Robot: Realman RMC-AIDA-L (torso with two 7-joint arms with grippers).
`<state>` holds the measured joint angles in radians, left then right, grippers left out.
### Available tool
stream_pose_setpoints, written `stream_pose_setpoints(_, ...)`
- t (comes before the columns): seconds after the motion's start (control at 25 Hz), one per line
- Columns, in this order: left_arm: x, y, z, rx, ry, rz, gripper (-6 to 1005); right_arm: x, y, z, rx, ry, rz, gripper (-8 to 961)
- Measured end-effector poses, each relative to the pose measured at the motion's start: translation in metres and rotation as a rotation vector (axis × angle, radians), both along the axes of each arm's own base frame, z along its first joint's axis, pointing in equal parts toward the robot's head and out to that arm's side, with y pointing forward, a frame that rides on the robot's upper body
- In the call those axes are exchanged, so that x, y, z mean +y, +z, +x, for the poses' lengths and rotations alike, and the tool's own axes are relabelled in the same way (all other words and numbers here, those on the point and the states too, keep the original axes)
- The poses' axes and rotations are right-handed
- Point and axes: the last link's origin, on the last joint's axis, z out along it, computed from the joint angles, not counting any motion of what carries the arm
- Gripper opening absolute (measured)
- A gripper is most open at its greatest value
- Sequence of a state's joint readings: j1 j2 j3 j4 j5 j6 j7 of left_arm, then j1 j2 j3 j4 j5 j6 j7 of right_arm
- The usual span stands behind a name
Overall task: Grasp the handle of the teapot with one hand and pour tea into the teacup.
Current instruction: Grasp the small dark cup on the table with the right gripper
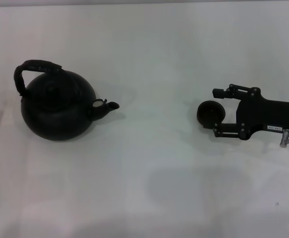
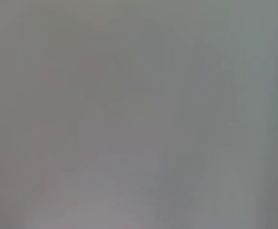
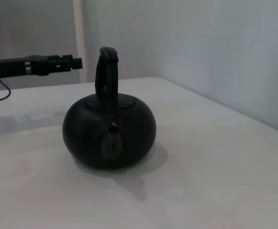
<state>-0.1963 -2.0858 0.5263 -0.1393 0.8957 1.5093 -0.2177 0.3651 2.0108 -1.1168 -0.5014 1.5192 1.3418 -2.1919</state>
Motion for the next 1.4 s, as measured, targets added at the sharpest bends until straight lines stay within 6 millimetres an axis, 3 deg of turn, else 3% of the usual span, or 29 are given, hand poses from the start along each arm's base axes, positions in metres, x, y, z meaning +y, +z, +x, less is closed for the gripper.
stream_pose_setpoints(0.76,0.001,-0.003,0.004,-0.017,-0.009,-0.003,767,0.002,-0.011,0.013,-0.095,-0.002,0.036,787)
stream_pose_setpoints(1.4,0.003,-0.004,0.005,-0.018,-0.013,-0.004,767,0.007,-0.031,0.003,-0.136,0.035,0.022,776)
